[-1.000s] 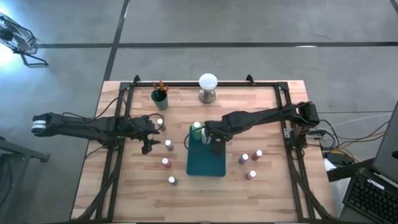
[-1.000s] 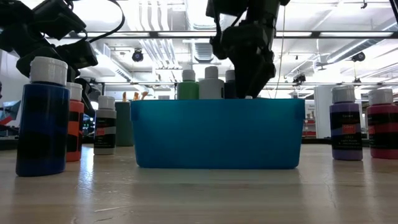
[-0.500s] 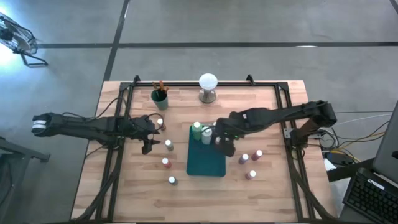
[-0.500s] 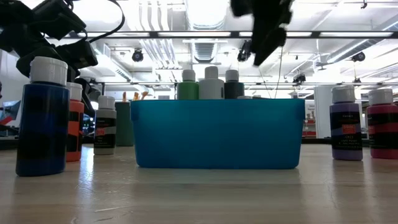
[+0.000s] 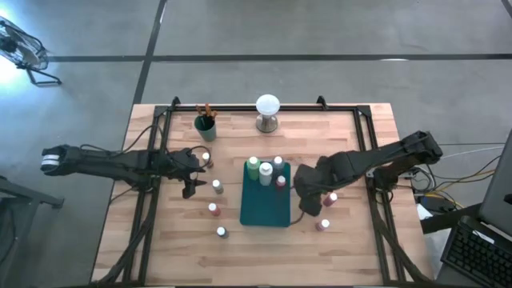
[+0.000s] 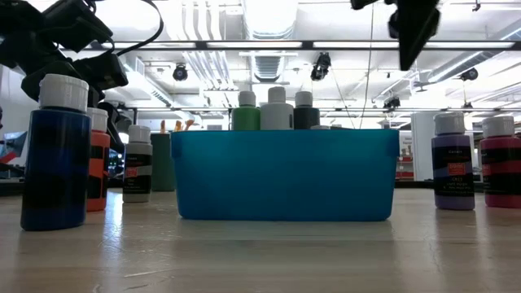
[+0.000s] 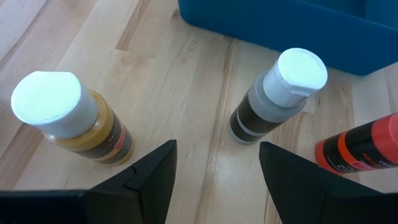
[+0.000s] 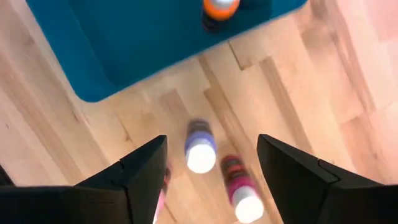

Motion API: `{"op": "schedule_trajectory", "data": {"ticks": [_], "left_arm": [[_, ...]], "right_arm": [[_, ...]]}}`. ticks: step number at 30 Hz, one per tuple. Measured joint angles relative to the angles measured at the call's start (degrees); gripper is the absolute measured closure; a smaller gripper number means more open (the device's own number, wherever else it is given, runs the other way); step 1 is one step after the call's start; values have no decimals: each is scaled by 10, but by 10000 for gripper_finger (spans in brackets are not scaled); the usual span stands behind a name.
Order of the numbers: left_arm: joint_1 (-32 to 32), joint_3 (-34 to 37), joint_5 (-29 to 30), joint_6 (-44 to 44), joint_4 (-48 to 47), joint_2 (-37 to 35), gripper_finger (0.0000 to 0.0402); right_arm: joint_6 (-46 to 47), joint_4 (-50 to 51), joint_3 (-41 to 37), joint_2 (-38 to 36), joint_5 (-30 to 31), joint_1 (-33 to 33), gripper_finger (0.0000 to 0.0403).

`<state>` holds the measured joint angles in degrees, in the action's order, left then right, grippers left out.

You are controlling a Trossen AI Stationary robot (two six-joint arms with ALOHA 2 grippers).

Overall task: Pick & Place Paint Supplies
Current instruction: Put the purple paint bottle into the blue bin

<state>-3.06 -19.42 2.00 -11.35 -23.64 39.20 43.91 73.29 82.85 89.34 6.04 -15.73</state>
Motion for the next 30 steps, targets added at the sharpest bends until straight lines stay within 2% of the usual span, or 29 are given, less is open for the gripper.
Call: {"op": "schedule_trajectory", "data": {"ticks": [8,15,21,30], "left_arm": [[0,0,0,0,0,0,167],[0,0,0,0,0,0,167],[0,0,0,0,0,0,167],[0,0,0,0,0,0,167]], "right_arm": [[81,0,-34,0,4,-49,146],[110,-35,-90,-1,-8,-60,129],[112,-46,-117,-20,-12,-52,143],[128,-124,-190,-63,-14,-53,150]]}}
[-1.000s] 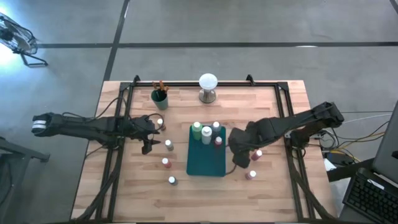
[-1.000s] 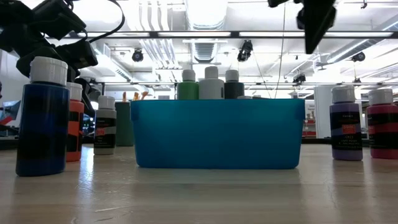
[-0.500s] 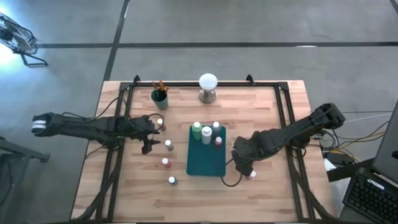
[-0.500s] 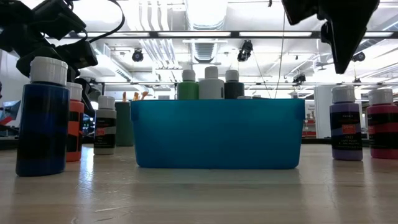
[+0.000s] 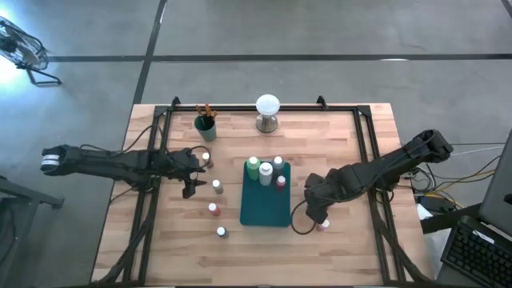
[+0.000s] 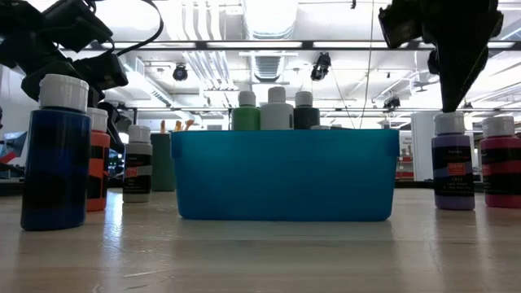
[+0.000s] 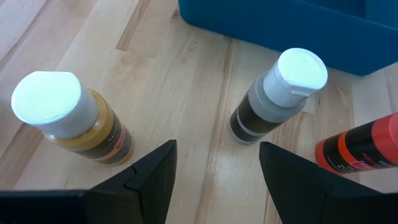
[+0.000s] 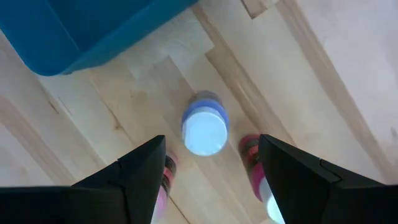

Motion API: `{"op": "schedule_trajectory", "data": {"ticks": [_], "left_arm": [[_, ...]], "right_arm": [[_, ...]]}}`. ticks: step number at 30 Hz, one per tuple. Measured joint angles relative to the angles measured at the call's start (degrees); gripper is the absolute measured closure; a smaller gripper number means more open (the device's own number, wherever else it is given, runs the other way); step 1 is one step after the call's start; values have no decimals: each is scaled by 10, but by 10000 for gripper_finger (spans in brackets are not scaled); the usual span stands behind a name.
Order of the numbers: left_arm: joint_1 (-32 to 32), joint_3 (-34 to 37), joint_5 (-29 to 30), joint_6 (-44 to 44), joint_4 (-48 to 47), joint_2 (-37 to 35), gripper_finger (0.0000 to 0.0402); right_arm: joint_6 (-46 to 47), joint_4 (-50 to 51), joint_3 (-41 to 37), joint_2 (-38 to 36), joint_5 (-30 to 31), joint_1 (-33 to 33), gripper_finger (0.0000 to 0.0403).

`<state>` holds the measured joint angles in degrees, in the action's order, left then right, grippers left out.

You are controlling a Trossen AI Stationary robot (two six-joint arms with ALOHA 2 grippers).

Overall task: Pick & Place Paint Supplies
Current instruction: Put the purple paint bottle into the blue bin

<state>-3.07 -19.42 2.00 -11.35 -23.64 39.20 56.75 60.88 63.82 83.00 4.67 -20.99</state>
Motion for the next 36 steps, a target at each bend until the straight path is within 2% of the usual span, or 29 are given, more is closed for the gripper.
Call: {"op": "schedule_trajectory", "data": {"ticks": [9,19,30,36], "left_arm": [[0,0,0,0,0,0,167],[0,0,0,0,0,0,167],[0,0,0,0,0,0,167],[0,0,0,0,0,0,167]], "right_arm": [[6,-43,-33,-8,-2,5,129],[6,-66,-59,-7,-2,17,158],[14,-74,-63,8,-11,17,147],[13,-74,-63,23,-18,17,163]]}}
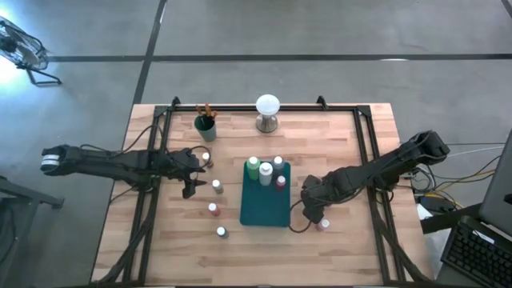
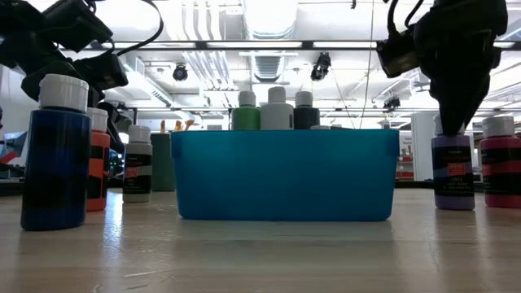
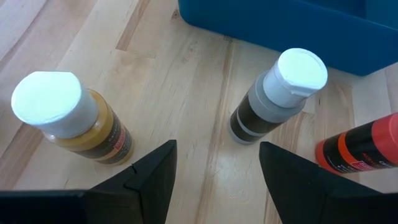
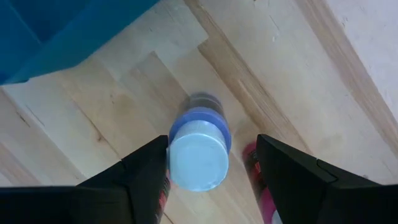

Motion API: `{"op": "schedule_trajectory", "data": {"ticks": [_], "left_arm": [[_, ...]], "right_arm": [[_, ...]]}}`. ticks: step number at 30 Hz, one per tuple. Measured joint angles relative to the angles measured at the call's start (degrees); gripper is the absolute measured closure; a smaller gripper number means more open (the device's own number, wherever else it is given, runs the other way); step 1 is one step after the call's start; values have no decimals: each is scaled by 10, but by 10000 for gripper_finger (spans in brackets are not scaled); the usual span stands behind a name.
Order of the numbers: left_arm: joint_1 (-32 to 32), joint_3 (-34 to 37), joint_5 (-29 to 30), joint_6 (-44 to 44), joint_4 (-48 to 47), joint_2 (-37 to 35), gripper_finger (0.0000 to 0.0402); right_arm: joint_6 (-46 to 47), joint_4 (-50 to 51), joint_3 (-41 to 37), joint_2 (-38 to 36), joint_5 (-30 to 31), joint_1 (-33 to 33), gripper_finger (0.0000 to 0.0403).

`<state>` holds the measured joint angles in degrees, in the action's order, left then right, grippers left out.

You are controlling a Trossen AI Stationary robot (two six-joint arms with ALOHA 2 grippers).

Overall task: Pick & Place Paint Supplies
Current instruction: Put the purple paint bottle into the blue bin

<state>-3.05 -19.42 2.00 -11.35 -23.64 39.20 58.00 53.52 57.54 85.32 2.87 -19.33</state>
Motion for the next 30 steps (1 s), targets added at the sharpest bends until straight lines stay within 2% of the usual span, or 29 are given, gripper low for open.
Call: {"op": "schedule_trajectory", "data": {"ticks": [12,24,30], "left_arm": [[0,0,0,0,0,0,167],[0,0,0,0,0,0,167],[0,0,0,0,0,0,167]], "right_arm": [[0,1,1,-2,0,0,211],[-4,3,2,-3,3,0,283],[-14,9,15,-4,3,0,280]]}}
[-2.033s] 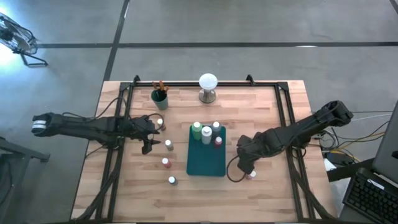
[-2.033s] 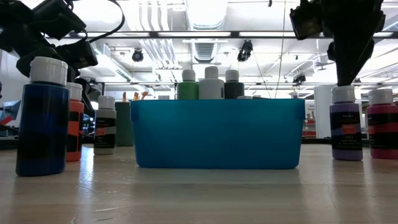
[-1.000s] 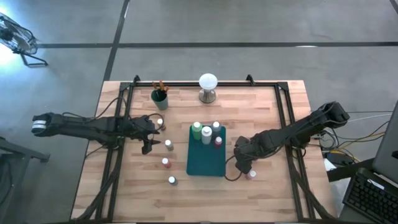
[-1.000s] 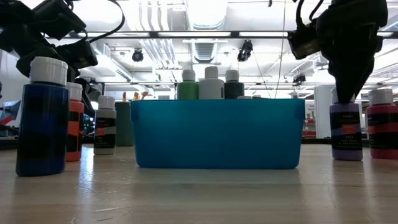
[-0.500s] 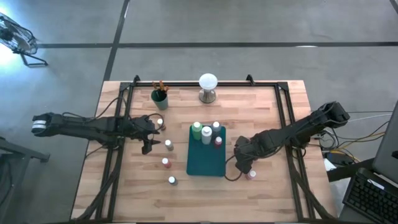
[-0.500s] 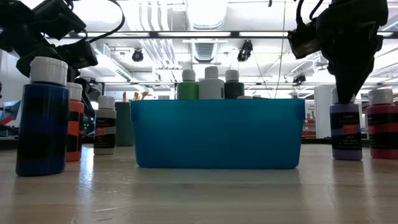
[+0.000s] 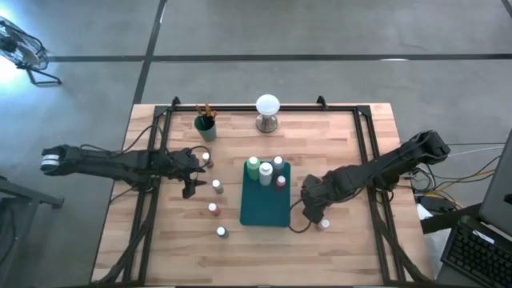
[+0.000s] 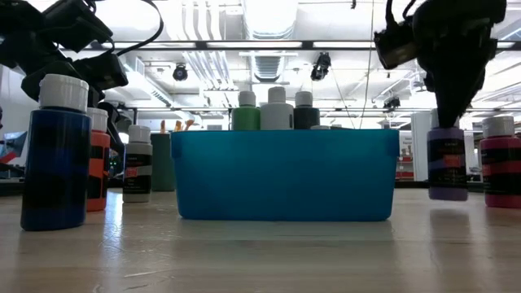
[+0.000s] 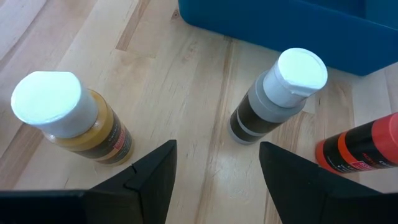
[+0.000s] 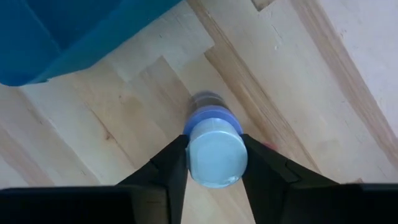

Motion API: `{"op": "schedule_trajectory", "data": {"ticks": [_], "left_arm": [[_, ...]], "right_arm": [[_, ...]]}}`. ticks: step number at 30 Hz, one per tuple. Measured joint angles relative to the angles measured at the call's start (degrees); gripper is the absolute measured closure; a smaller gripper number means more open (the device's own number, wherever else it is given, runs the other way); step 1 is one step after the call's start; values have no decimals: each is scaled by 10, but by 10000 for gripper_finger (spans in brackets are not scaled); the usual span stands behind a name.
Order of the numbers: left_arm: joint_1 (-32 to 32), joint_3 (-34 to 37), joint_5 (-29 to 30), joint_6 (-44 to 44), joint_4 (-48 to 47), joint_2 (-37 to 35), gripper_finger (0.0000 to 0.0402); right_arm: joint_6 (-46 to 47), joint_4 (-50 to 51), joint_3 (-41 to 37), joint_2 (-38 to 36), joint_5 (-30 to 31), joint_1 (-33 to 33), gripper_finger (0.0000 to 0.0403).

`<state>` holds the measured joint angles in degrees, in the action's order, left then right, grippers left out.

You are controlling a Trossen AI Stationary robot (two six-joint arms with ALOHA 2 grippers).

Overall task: Pick & Place Paint Supplies
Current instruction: Put the purple paint bottle into the blue bin

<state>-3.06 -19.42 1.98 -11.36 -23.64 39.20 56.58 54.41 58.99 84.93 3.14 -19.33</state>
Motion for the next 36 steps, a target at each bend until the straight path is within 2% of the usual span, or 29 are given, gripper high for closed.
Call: {"op": "schedule_trajectory", "data": {"ticks": [4,10,20,26,31,36], "left_arm": [[0,0,0,0,0,0,167],[0,0,0,0,0,0,167],[0,0,0,0,0,0,167],[0,0,0,0,0,0,167],[0,0,0,0,0,0,167],[0,0,0,0,0,0,167]], "right_arm": [[-3,21,21,0,4,0,273],[-9,60,64,0,18,0,290],[-34,117,161,0,46,0,281],[-66,120,205,-1,63,2,289],[-90,103,217,4,65,7,276],[-116,93,223,16,64,21,289]]}}
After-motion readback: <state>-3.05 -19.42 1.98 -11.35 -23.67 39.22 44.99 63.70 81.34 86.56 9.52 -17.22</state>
